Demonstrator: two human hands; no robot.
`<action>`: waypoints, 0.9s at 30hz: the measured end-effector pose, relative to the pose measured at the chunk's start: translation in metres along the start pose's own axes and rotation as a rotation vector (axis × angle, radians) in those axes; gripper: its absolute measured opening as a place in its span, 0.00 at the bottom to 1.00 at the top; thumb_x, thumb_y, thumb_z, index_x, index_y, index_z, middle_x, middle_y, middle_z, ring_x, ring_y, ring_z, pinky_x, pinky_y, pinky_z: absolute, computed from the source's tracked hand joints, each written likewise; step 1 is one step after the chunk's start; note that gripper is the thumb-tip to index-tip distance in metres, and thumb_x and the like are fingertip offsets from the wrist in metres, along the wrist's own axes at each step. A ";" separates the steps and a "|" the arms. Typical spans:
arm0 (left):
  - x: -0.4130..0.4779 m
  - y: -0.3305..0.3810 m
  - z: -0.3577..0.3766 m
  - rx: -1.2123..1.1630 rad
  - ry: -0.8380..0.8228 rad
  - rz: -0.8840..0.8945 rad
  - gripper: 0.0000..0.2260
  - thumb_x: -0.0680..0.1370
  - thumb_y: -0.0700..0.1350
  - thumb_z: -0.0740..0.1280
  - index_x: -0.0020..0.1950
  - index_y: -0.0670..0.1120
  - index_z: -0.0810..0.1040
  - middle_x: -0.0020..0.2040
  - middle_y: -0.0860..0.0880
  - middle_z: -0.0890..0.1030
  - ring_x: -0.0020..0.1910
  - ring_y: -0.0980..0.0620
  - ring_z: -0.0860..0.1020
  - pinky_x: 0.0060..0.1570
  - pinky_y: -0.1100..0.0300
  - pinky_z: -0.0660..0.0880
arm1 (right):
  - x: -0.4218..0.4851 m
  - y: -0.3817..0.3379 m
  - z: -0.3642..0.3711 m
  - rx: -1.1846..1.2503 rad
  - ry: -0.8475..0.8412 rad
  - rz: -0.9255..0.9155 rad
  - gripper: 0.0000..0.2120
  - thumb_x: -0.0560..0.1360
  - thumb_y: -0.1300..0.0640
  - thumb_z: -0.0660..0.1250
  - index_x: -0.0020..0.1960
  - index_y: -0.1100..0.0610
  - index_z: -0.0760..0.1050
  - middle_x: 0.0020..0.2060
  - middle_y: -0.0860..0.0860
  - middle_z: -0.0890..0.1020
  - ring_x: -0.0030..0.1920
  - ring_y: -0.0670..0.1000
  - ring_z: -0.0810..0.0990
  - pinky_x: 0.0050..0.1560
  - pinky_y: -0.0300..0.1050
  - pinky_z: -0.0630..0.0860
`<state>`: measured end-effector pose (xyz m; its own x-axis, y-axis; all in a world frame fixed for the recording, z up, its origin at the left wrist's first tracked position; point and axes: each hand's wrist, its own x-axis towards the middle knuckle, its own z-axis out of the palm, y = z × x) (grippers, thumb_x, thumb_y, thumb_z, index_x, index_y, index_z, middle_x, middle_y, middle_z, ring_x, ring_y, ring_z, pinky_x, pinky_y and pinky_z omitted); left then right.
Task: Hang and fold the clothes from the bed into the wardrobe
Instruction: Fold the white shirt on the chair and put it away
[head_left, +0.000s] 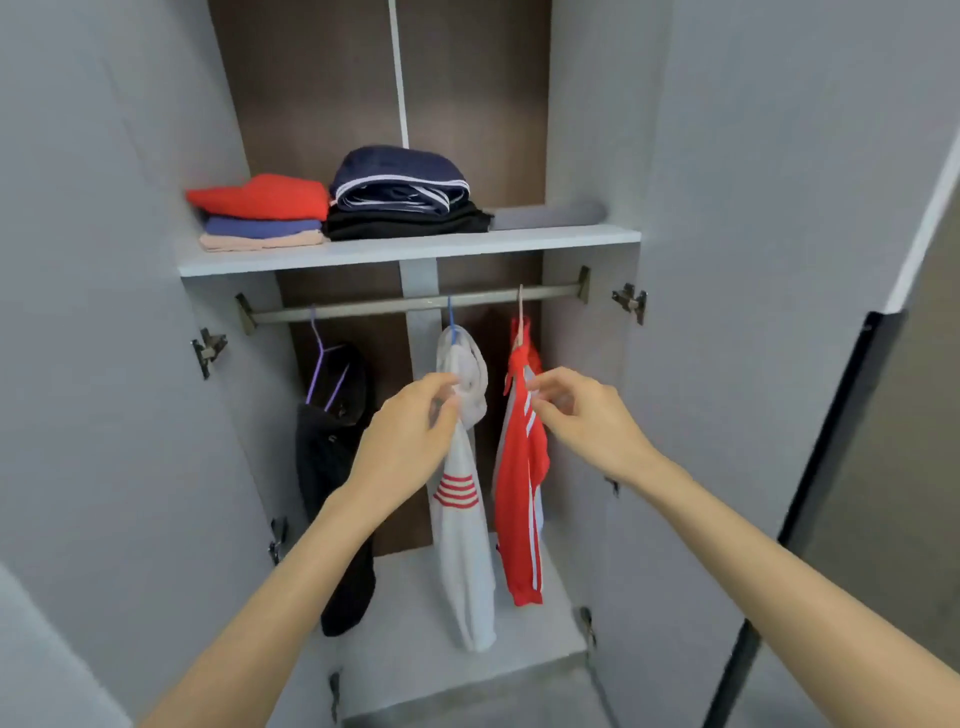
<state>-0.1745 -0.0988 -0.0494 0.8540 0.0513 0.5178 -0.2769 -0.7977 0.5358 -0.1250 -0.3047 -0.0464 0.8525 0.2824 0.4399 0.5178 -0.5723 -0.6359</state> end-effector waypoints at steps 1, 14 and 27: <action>-0.017 0.003 0.005 -0.010 -0.041 -0.008 0.15 0.82 0.50 0.59 0.68 0.52 0.72 0.62 0.54 0.78 0.58 0.56 0.76 0.57 0.59 0.73 | -0.023 0.001 -0.002 -0.003 0.002 0.040 0.10 0.78 0.56 0.64 0.57 0.48 0.78 0.45 0.40 0.80 0.41 0.43 0.78 0.48 0.41 0.75; -0.177 0.106 0.123 -0.227 -0.492 0.071 0.13 0.80 0.44 0.62 0.65 0.48 0.75 0.57 0.53 0.80 0.56 0.54 0.78 0.55 0.62 0.71 | -0.298 0.059 -0.070 -0.078 0.168 0.550 0.09 0.79 0.56 0.64 0.57 0.50 0.77 0.42 0.39 0.77 0.39 0.42 0.78 0.38 0.30 0.69; -0.334 0.292 0.292 -0.303 -1.057 0.382 0.13 0.81 0.44 0.60 0.65 0.48 0.74 0.60 0.52 0.79 0.58 0.53 0.77 0.59 0.52 0.73 | -0.594 0.117 -0.159 -0.100 0.533 1.142 0.09 0.79 0.56 0.62 0.58 0.50 0.76 0.47 0.44 0.80 0.42 0.42 0.79 0.42 0.38 0.73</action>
<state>-0.4120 -0.5245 -0.2609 0.5949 -0.8017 -0.0577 -0.5673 -0.4697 0.6764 -0.5819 -0.6619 -0.2808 0.6622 -0.7410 -0.1115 -0.5199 -0.3471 -0.7805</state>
